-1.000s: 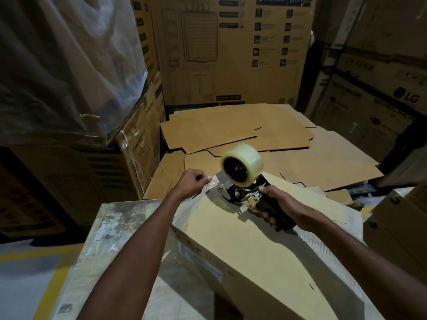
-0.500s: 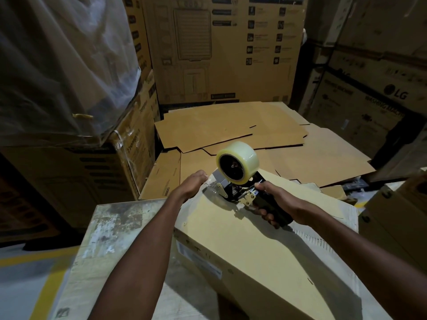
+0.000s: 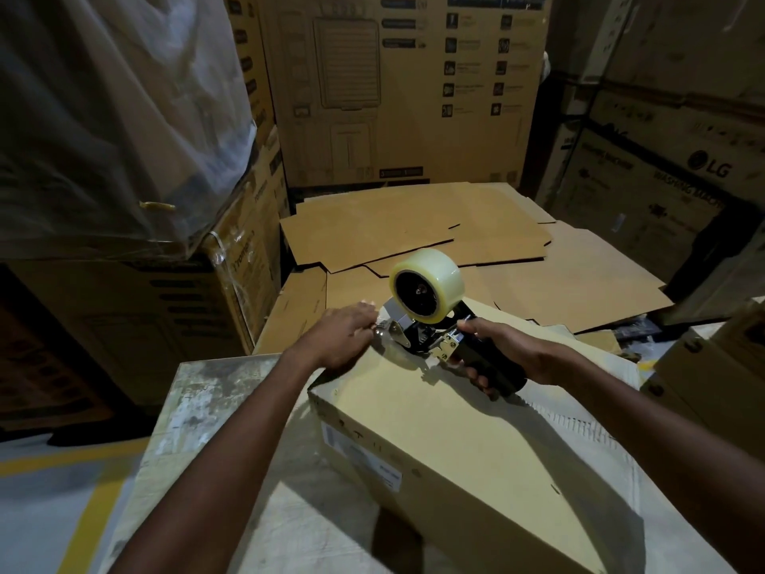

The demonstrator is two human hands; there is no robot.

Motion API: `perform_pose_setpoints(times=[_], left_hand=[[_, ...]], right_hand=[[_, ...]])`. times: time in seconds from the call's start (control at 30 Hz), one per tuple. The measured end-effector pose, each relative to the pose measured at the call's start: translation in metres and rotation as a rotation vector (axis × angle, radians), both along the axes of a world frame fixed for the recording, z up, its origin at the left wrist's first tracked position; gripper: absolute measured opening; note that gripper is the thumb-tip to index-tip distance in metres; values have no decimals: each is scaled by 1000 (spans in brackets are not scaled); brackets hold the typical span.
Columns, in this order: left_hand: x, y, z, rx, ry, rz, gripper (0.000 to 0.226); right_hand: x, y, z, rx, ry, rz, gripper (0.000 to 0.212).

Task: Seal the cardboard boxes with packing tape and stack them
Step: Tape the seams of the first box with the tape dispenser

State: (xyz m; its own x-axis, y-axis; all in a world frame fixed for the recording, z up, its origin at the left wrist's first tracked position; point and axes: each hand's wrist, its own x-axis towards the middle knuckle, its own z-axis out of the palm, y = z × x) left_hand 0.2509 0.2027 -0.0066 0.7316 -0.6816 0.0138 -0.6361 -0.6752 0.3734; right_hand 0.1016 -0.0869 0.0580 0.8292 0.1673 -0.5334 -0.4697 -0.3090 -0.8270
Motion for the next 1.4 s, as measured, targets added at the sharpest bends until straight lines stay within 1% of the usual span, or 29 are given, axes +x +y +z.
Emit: perform_pose_setpoints(times=[0.03, 0.1, 0.2, 0.3, 0.4, 0.57, 0.73, 0.87, 1.07, 1.17, 1.23, 1.3, 1.4], left_hand=[[-8, 1, 1, 76, -29, -71, 56], [-18, 2, -3, 120, -37, -117, 60], [-22, 5, -11, 109, -34, -111, 61], [-23, 5, -12, 118, -19, -98, 60], [-25, 3, -12, 143, -28, -70, 61], [-27, 1, -11, 166, -70, -33, 60], [-25, 0, -10, 241, -137, -37, 57], [-21, 0, -13, 254, -154, -51, 58], [-21, -2, -12, 251, -180, -55, 63], [-28, -11, -9, 300, -252, -33, 65], [-39, -23, -8, 312, -291, -57, 65], [-53, -37, -11, 257, -234, -74, 59], [-63, -44, -14, 188, -151, -32, 55]], right_hand=[[0, 0, 2, 3, 8, 3, 66], [0, -1, 2, 17, 21, -1, 68], [-2, -3, -3, 37, 9, 3, 75], [-6, -3, -4, 64, 9, 15, 73], [-12, 1, 0, 16, -10, 3, 69], [-12, 9, 5, -43, -25, -22, 73], [-15, 10, 3, -80, -25, -24, 72], [-34, -13, 3, -54, -53, -32, 69], [-74, -59, -5, -45, 7, -48, 74], [-72, -62, -8, -42, 4, -48, 78], [-69, -63, -5, -20, 30, -21, 80], [-69, -64, 0, -17, 41, 6, 80], [-70, -58, 5, -39, 3, -12, 75]])
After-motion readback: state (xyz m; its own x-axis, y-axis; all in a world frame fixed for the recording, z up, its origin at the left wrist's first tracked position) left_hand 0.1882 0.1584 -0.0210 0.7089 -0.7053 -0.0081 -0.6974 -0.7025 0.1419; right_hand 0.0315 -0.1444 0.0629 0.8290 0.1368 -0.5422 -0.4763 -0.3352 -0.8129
